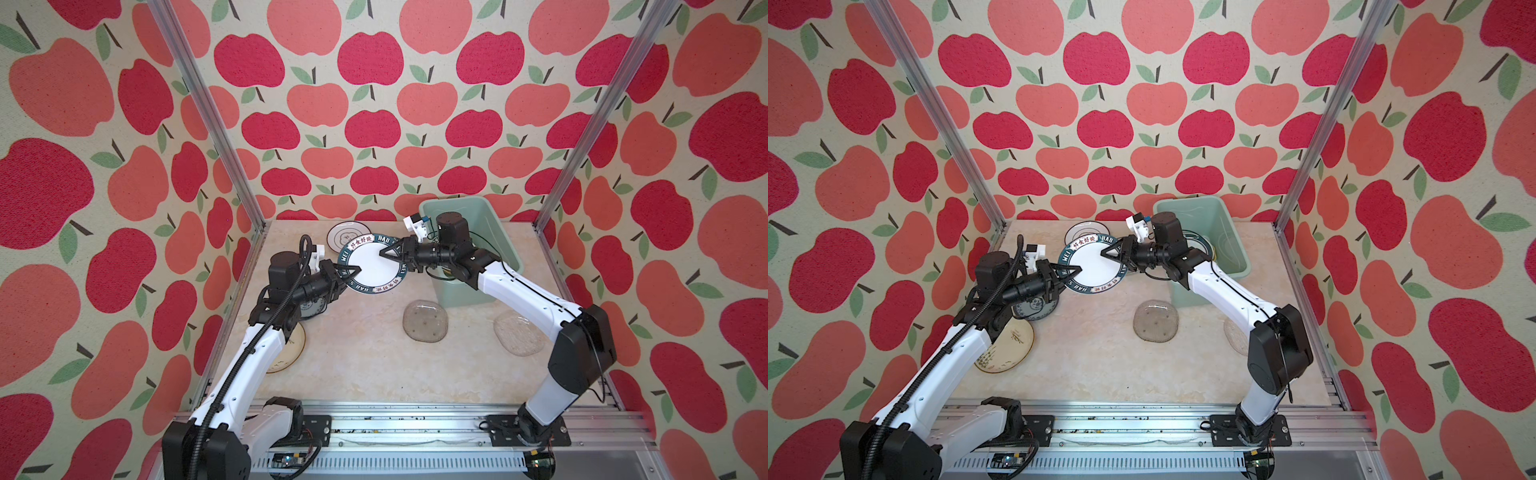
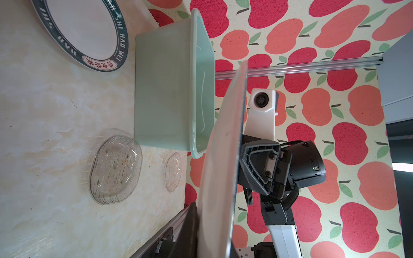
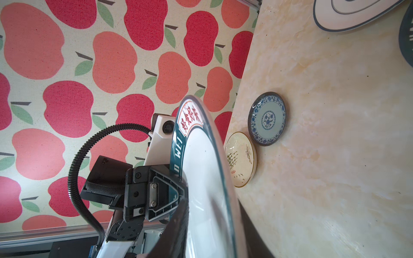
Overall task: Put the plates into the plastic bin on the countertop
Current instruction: 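Carry the upright plate toward the bin with the right gripper while the left releases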
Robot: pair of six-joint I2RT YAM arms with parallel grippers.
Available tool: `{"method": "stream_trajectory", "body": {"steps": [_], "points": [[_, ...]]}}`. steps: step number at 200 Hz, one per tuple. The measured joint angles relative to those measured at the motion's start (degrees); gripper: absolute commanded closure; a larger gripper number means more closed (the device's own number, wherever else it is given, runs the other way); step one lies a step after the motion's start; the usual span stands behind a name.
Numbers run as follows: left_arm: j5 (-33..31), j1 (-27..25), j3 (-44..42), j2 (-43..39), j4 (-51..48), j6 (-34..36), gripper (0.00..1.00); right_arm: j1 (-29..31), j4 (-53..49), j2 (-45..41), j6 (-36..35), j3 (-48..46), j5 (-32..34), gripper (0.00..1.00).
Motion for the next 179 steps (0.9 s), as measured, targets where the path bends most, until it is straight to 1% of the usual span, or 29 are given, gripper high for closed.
{"method": "stream_trajectory", "body": {"steps": [64,83,90,99,106,117,131,149,154,163,179], "points": [[-1.29,-0.44,-0.52,0.02,1.86,-1.92,0.94,-0.48,3.72,0.0,3.26,-1.86,-0.26,0.91],[-1.55,-0.63,-0.52,0.13,2.45,-2.1,0.92,-0.63,4.35,0.0,3.85,-1.86,-0.42,0.93],[-1.55,-0.68,-0.5,0.24,2.58,-2.1,0.89,-0.63,4.42,0.0,3.91,-1.86,-0.39,0.94],[-1.55,-0.7,-0.5,0.33,2.64,-2.1,0.83,-0.72,4.42,0.0,4.07,-1.86,-0.39,0.94],[-1.66,-0.76,-0.5,0.33,2.64,-2.01,0.77,-0.74,4.28,0.0,4.09,-1.86,-0.39,0.95],[-1.95,-1.07,-0.33,0.33,2.38,-1.55,0.64,-0.72,3.67,0.0,4.0,-1.73,-0.26,0.96],[-2.1,-1.46,0.22,0.33,1.77,-1.01,0.44,-0.7,1.81,0.0,3.67,-1.07,0.2,0.97],[-3.04,-1.62,1.36,0.31,0.74,0.37,0.25,-1.2,-0.37,0.0,2.95,0.26,0.9,0.97],[-3.45,-1.64,1.66,0.26,0.48,0.24,0.17,-1.49,-1.11,0.0,2.84,0.74,1.18,0.97],[-4.26,-1.64,2.34,0.09,-0.33,1.49,0.11,-2.25,-2.21,-0.13,2.51,1.57,1.99,0.97],[-5.68,-1.62,3.54,-0.57,-1.7,2.51,0.04,-3.96,-4.02,-0.9,2.08,2.62,3.52,0.97]]}}
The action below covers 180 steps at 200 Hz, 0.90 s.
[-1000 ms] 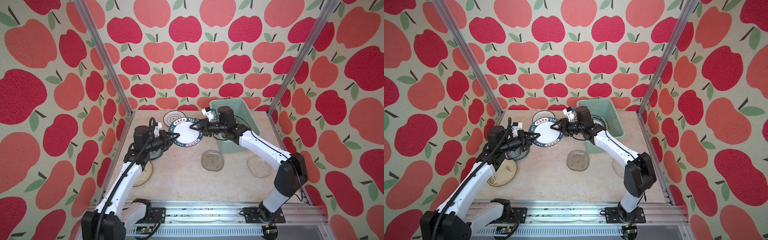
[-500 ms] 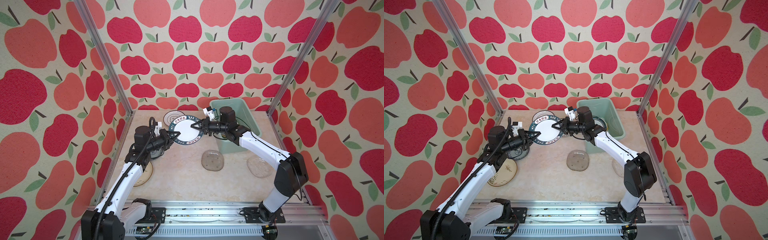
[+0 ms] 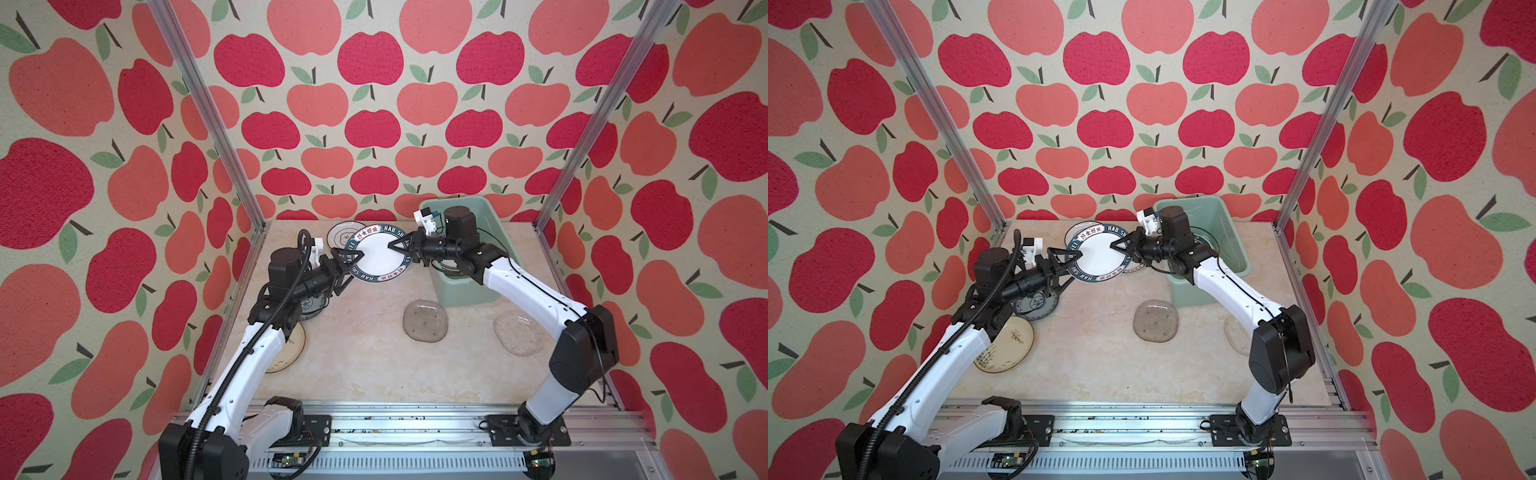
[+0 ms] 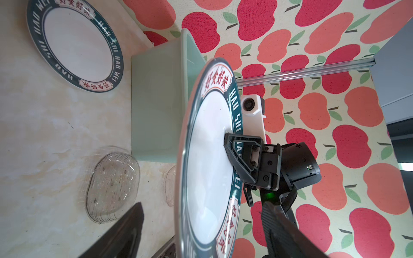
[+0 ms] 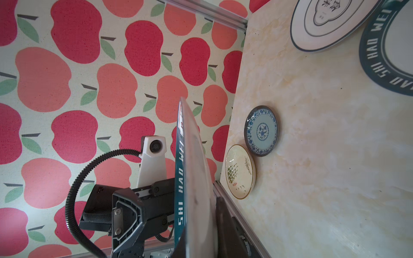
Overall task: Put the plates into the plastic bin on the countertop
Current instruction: 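Carry the upright plate toward the bin with the right gripper while the left releases, then lower the green-rimmed plate into the bin with the right gripper while the left withdraws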
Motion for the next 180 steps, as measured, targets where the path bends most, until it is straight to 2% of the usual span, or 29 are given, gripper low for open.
{"method": "stream_trajectory", "body": {"steps": [10,36,70,119,180], "points": [[-0.59,-0.02,0.87,-0.44,-0.61,0.83,0.0,-1.2,-1.18,-0.85,-0.22,0.44,1.16,0.97],[-1.53,-0.07,3.67,-1.09,-2.25,3.34,0.01,-4.72,-3.96,-3.45,-0.61,1.68,5.05,0.97],[-3.08,-2.03,9.01,-0.85,-7.56,10.38,0.01,-9.62,-7.8,-7.56,-0.59,1.97,12.96,0.96],[-6.93,-10.51,19.45,3.43,-15.72,25.05,0.01,-17.4,-11.8,-9.88,-0.31,1.51,20.76,0.96],[-14.64,-21.0,25.75,11.8,-25.16,40.33,0.01,-21.42,-17.27,-8.98,1.53,-0.31,28.17,0.99]]}}
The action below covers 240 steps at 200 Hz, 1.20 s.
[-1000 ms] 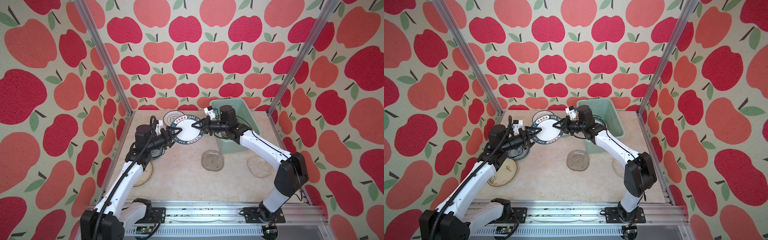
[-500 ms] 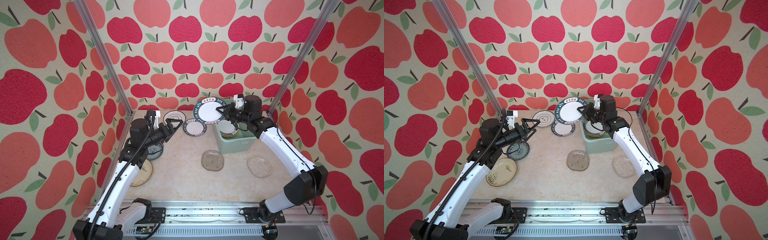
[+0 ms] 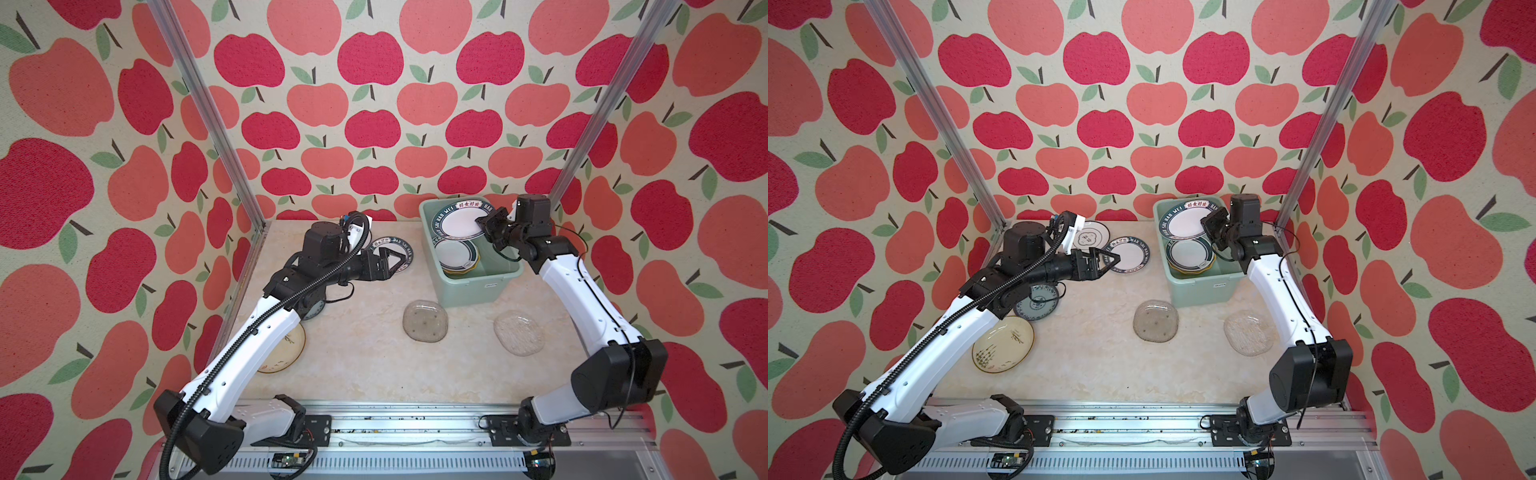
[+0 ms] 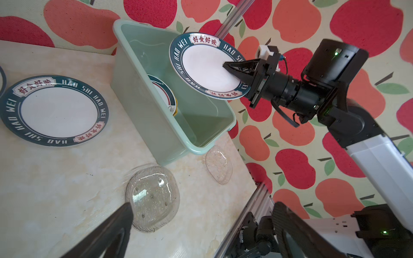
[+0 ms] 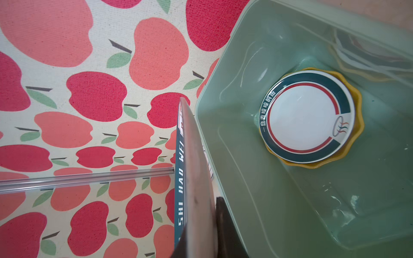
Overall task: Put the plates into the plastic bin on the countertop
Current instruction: 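Lower the green-rimmed plate into the bin with the right gripper while the left withdraws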
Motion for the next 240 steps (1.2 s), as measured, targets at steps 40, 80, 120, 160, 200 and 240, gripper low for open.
{"method": "stream_trajectory", "body": {"steps": [40,80,120,160,200,240], "points": [[-3.23,-5.05,2.1,3.39,-3.61,8.24,0.01,-0.11,-4.33,2.45,3.87,0.0,5.99,0.99],[-5.16,-5.31,2.12,5.01,-4.5,11.67,0.01,0.07,-8.39,8.31,7.54,1.55,10.03,1.0],[-6.14,-5.31,2.16,7.02,-5.33,13.4,0.01,2.05,-13.31,12.24,13.18,4.42,16.17,1.0],[-6.32,-5.31,2.16,8.83,-5.35,14.03,0.01,4.59,-15.69,17.68,18.18,10.14,19.69,1.0],[-6.27,-4.76,2.16,10.1,-5.44,14.21,0.01,5.68,-17.07,23.3,21.42,13.53,21.59,0.98],[-6.14,-3.02,2.34,10.43,-5.79,14.21,0.01,5.68,-18.38,25.97,23.39,14.51,22.64,0.95]]}}
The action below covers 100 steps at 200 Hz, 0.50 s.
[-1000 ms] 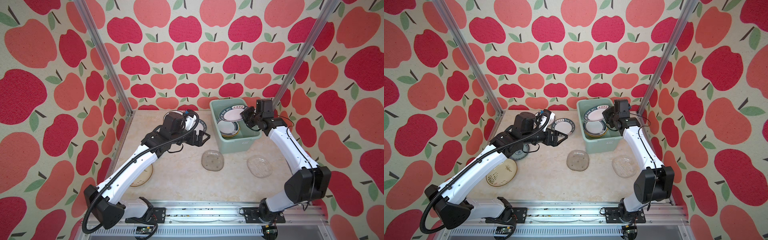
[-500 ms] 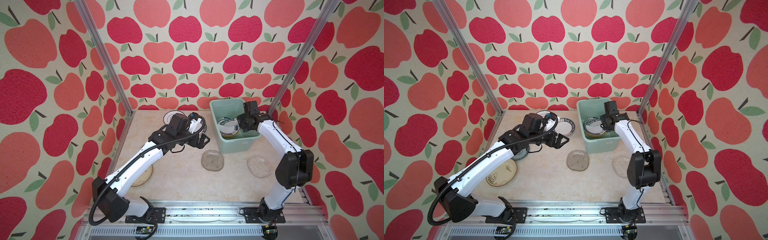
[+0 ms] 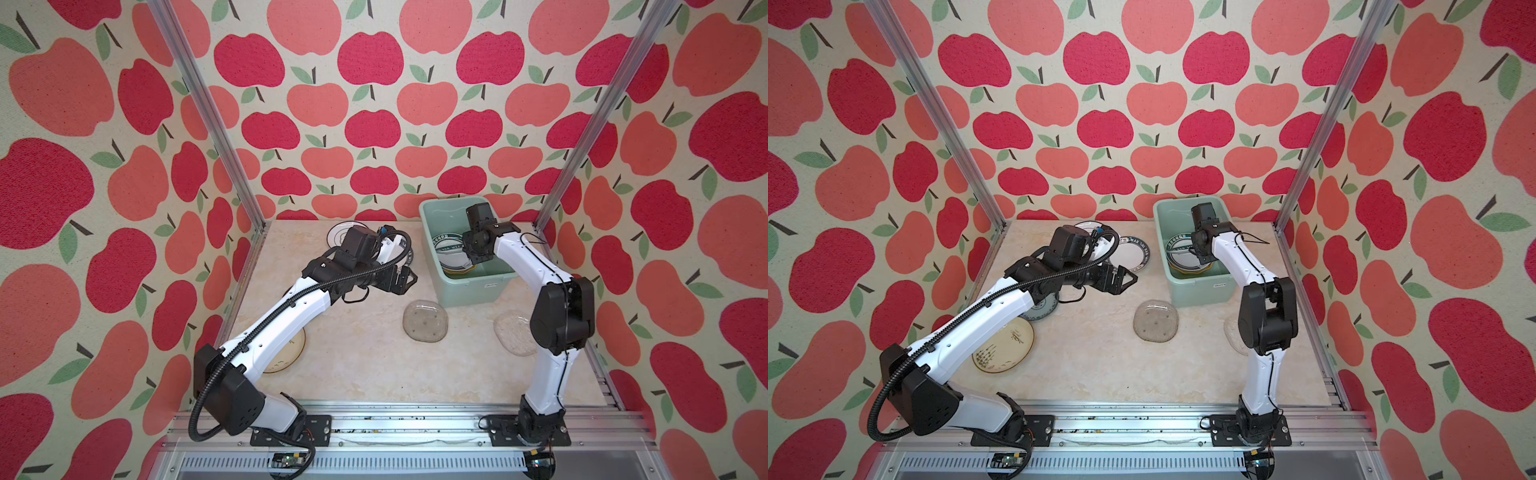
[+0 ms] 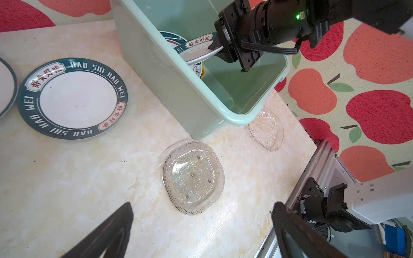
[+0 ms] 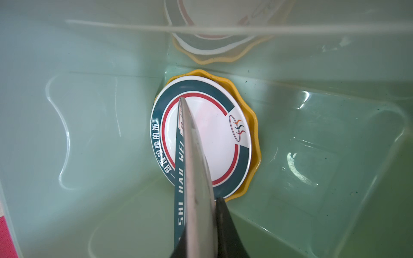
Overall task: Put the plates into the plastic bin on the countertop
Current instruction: 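Lower the green-rimmed plate into the bin with the right gripper while the left withdraws, then set the plate down against the stacked plates and open the right gripper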
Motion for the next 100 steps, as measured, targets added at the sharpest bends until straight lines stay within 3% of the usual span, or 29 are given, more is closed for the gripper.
{"method": "stream_trajectory", "body": {"steps": [100], "points": [[1.18,2.82,0.04,0.44,-1.01,-0.02,0.01,0.02,-0.87,5.2,1.95,2.89,1.44,0.86]]}}
